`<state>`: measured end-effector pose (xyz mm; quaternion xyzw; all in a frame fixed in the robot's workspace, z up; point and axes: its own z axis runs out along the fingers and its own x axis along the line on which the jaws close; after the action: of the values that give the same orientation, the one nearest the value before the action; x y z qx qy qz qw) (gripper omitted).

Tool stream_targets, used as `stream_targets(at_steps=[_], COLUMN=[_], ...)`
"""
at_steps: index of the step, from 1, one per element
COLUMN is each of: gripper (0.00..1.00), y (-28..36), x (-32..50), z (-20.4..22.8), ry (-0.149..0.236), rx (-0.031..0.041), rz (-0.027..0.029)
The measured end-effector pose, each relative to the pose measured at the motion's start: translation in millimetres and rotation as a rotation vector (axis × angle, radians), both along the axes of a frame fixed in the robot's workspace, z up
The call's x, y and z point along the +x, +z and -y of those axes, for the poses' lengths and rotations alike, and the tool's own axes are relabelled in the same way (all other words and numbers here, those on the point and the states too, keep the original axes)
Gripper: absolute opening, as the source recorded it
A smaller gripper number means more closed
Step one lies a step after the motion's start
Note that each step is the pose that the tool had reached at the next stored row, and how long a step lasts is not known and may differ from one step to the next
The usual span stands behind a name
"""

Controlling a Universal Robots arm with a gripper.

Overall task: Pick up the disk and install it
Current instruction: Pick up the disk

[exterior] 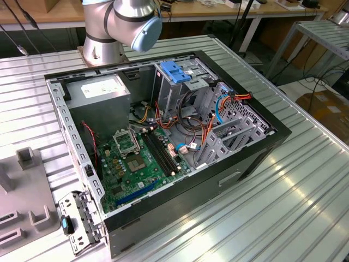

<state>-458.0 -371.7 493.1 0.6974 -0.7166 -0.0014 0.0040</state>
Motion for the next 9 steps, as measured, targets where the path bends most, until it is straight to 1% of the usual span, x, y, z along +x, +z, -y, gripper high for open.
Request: stream_targets(at_steps=[9], gripper=[0.37], y=[0.0], x=[7.6], z=[0.0], ry=[0.0], rx=[0.0001], rz=[0.0])
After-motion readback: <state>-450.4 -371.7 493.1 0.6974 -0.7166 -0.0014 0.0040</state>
